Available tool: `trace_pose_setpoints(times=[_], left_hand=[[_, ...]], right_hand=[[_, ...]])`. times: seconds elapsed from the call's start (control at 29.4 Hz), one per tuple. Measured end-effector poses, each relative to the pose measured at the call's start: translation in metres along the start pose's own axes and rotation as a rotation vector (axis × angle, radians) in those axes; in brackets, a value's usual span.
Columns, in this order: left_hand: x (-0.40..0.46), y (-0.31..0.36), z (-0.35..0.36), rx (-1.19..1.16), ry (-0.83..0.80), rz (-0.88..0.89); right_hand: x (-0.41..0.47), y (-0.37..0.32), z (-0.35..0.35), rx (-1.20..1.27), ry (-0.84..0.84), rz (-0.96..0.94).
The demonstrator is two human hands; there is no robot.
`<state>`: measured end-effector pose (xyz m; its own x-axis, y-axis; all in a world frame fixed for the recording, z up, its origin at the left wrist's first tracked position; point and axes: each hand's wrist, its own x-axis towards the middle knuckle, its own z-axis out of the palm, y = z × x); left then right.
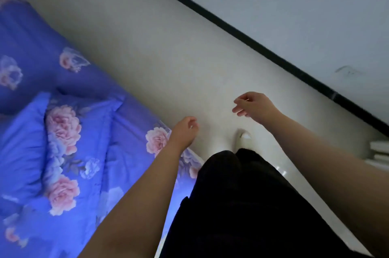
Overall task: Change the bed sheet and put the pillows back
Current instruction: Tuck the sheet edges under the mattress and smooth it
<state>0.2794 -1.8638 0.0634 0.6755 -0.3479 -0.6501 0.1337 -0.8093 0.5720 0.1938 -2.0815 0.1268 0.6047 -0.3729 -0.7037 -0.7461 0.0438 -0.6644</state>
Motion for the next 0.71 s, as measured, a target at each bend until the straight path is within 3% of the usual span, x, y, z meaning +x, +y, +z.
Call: trace_pose_setpoints(times=[0.17,0.37,0.71], left_hand=[[0.019,0.041,-0.035,-0.151,0.139,-0.062],[0.068,0.059,-0.117,-0.316,0.277,-0.107],[0.198,0.039,-0.368,-0.302,0.427,-0.114]], right_hand=[[0.037,-0.088,-0.009,-0.001,-0.109,-0.079],[0.089,-0.175,0.041,-0.067,-0.247,-0.058],[0.221,-0.412,0.197,-0.133,-0.33,-0.173]])
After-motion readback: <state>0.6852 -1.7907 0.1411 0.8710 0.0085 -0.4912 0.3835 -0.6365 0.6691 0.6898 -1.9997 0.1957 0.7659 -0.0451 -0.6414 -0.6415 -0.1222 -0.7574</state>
